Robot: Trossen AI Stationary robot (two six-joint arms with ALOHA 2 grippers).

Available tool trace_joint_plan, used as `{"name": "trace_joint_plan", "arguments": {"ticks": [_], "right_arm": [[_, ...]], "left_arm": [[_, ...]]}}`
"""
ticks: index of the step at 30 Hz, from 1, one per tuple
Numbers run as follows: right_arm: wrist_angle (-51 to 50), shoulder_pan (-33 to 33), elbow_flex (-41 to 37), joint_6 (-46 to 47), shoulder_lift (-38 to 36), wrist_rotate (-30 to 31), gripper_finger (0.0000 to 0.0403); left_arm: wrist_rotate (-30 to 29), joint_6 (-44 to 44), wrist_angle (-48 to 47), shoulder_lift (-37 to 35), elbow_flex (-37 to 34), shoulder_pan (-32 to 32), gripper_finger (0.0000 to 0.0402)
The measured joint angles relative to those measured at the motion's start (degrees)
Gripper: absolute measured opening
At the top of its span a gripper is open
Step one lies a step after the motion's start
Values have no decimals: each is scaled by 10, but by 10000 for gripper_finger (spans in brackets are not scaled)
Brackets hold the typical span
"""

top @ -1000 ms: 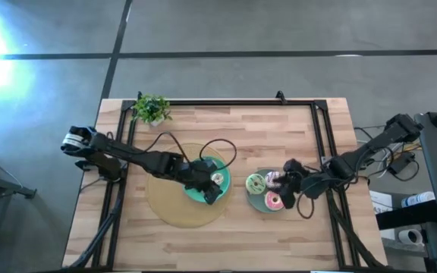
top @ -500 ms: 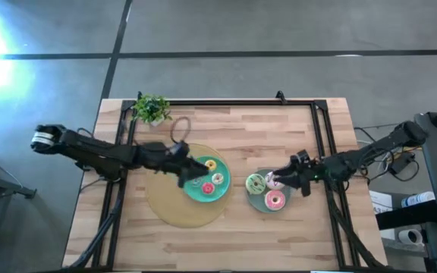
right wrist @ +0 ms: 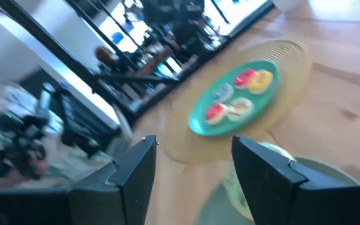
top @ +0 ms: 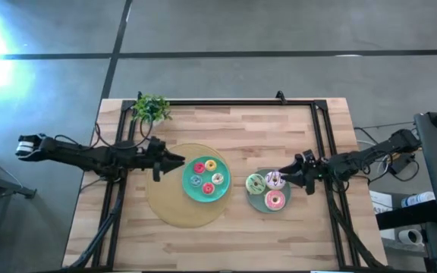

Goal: Pick & Place donuts
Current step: Return to Home Position

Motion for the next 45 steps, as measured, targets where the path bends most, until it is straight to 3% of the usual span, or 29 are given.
{"name": "trace_joint_plan", "arguments": {"ticks": [7,20,38,45], "right_arm": [[-60,0,0,-15,9,0,201],[-60,0,0,-15,23,0,201],[-60,0,0,-15,23,0,201],[-60,0,0,-14,23,0,201]], "left_arm": [[4,6,-1,-90,-60,0,105],[16,51,-7,-226,-140,1,105],[15,43,-159,-254,-152,1,105],[20,43,-184,-335,-152,10,105]]}}
